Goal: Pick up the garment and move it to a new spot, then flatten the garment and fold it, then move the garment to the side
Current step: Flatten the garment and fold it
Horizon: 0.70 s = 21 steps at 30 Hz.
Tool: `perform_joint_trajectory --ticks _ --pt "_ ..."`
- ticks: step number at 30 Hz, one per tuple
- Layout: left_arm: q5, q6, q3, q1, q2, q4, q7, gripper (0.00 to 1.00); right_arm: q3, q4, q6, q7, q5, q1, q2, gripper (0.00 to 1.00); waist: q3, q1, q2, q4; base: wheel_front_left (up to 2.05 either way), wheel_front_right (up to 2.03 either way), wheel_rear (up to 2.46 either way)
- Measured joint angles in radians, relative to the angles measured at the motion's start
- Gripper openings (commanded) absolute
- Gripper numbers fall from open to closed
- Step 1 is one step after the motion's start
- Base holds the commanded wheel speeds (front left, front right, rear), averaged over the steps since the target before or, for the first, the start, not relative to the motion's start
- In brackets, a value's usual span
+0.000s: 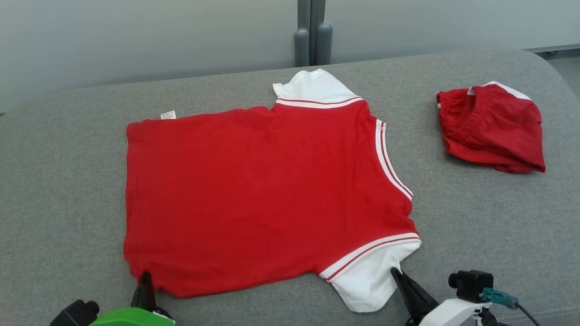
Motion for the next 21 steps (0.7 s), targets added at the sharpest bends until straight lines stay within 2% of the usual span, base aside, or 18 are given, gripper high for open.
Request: perform_joint_trajectory --ticks 14,21 --pt "0.038 -0.020 -0.002 -0.099 -0.001 -0.067 -0.024 0.00 -0.058 -0.151 0.006 -0.016 0.051 -0.090 -0.073 0.00 -0.009 0.0000 0.0000 -0.001 0.00 0.00 0.00" --pt "0.063 -0.011 0.000 -0.173 -0.001 -0.038 -0.025 0.00 -0.075 -0.140 0.006 0.061 0.065 -0.205 -0.093 0.00 0.018 0.0000 0.0000 0.001 0.00 0.00 0.00"
